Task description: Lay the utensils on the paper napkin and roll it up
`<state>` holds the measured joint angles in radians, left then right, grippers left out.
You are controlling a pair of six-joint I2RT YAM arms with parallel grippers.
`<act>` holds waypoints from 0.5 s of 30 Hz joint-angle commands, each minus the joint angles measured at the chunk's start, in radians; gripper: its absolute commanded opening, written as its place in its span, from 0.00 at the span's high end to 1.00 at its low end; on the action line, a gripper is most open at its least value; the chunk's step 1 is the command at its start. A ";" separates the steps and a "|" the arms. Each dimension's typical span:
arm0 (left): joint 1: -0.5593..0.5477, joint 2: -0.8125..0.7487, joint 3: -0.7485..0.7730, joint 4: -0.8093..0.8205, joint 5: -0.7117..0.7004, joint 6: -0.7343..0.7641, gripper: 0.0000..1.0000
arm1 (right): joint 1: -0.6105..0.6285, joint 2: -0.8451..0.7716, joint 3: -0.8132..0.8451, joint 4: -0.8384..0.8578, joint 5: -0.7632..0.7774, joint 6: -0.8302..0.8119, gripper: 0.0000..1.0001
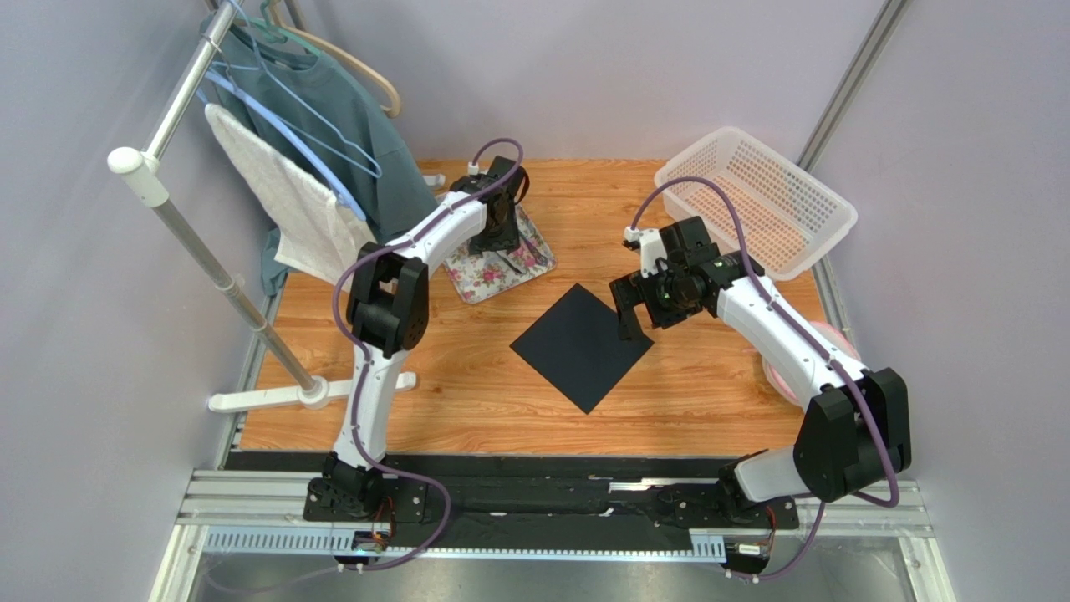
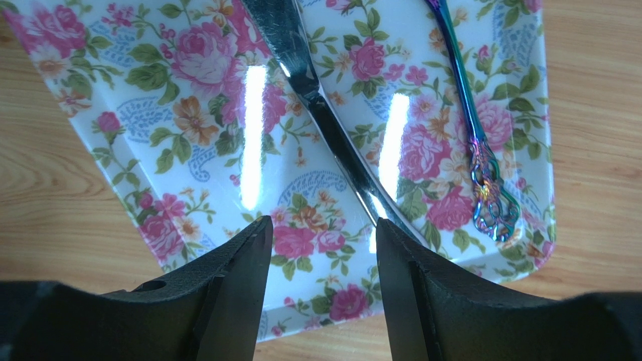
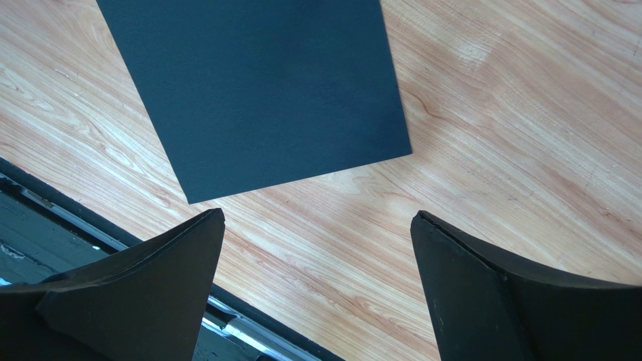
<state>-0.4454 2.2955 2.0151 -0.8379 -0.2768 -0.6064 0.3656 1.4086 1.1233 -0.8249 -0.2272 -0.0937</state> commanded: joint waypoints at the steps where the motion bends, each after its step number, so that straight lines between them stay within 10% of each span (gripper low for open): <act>1: 0.020 0.036 0.060 0.048 -0.016 -0.044 0.39 | -0.010 -0.011 0.026 0.007 -0.007 0.008 0.00; 15: 0.042 0.159 0.157 0.076 -0.019 -0.032 0.41 | -0.017 -0.025 0.007 0.009 -0.017 0.002 0.00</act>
<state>-0.4034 2.4313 2.1258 -0.7780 -0.2897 -0.6346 0.3561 1.4067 1.1229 -0.8249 -0.2337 -0.0940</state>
